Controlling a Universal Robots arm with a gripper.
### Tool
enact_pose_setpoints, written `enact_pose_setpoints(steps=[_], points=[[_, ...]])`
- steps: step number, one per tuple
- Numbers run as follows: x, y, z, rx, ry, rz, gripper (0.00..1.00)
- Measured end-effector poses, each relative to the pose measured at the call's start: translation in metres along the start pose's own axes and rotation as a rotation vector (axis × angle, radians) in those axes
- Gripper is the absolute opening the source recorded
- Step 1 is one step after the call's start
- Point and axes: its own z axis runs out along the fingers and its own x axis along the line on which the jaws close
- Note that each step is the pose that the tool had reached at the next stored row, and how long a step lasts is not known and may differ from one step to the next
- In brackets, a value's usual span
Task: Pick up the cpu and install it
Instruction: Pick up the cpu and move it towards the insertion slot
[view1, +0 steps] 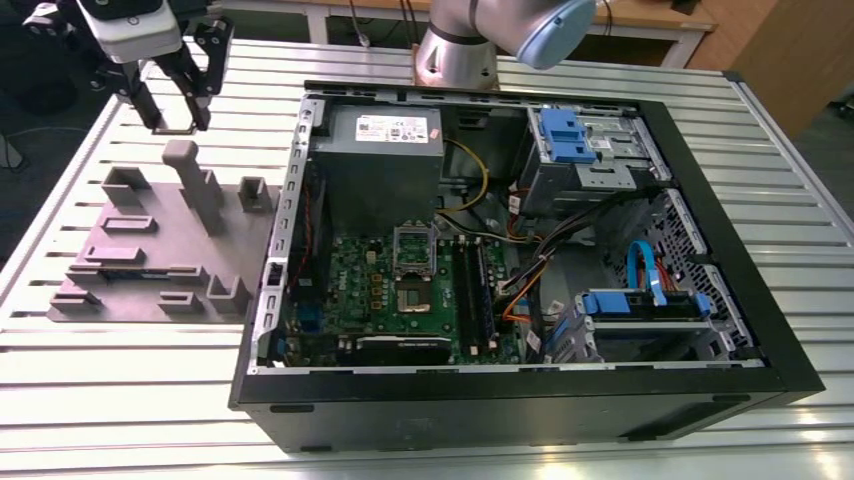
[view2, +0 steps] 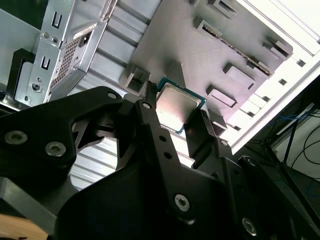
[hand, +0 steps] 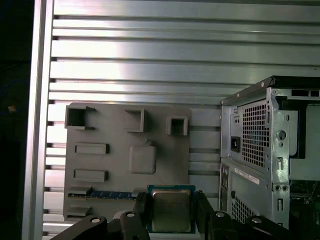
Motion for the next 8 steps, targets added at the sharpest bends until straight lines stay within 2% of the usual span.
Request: enact_pose_setpoints(steps=[8], points=[[-0.0062, -0.0001, -0.0001, 0.0000, 0.0000, 0.000, 0.47]])
